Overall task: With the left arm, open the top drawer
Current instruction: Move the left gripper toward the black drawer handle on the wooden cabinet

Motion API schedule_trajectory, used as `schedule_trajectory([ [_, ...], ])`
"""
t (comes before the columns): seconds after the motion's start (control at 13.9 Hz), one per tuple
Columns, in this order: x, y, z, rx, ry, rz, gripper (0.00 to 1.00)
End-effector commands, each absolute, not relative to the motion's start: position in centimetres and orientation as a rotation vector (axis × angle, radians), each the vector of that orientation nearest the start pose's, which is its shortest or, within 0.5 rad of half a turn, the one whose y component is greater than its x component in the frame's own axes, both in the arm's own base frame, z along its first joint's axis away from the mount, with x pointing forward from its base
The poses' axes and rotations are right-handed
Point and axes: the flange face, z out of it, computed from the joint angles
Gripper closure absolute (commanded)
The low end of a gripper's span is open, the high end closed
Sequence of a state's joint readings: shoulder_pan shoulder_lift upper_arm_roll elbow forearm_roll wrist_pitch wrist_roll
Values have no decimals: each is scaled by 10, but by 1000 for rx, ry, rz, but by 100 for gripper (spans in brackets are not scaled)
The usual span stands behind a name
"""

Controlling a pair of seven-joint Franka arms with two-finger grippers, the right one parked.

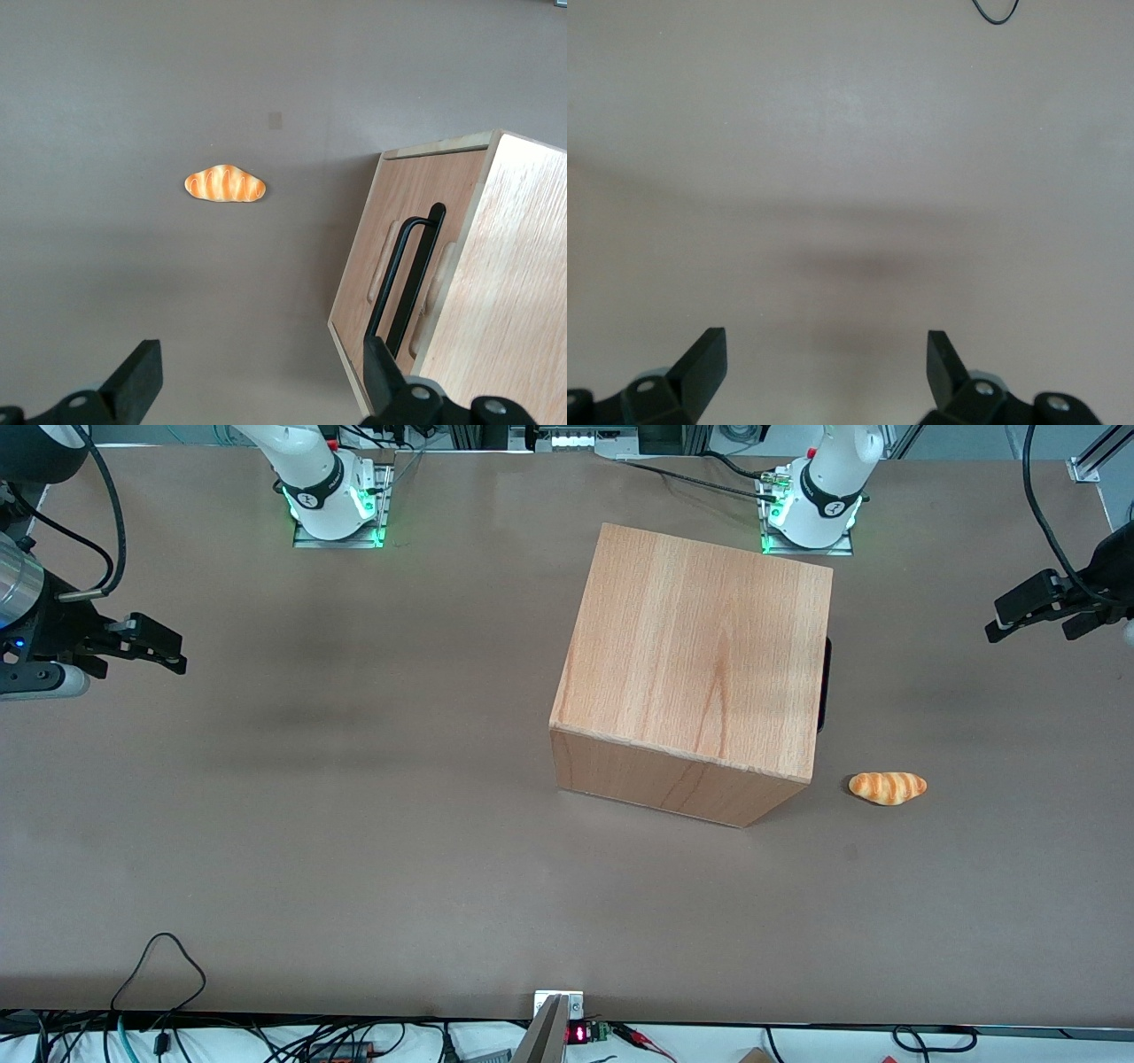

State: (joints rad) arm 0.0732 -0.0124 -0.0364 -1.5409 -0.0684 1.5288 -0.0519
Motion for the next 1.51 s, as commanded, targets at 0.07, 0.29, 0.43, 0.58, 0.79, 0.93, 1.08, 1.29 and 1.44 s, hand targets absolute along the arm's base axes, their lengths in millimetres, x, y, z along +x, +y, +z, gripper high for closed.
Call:
schedule_trajectory([
  [0.07, 538, 13, 648, -3180, -107, -19, 0],
  [0.29, 539, 12, 648, -3180, -102, -22, 0],
  [0.43, 538, 11, 643, -3189, -102, 0, 0],
  [0.58, 539, 11, 641, -3194, -102, 7, 0],
  [0.79, 541, 7, 627, -3194, -87, 47, 0],
  [0.93, 543, 3, 609, -3197, -75, 77, 0],
  [1.08, 546, -2, 592, -3201, -61, 104, 0],
  [1.29, 552, -14, 568, -3211, -29, 108, 0],
  [1.44, 555, -18, 554, -3228, -23, 102, 0],
])
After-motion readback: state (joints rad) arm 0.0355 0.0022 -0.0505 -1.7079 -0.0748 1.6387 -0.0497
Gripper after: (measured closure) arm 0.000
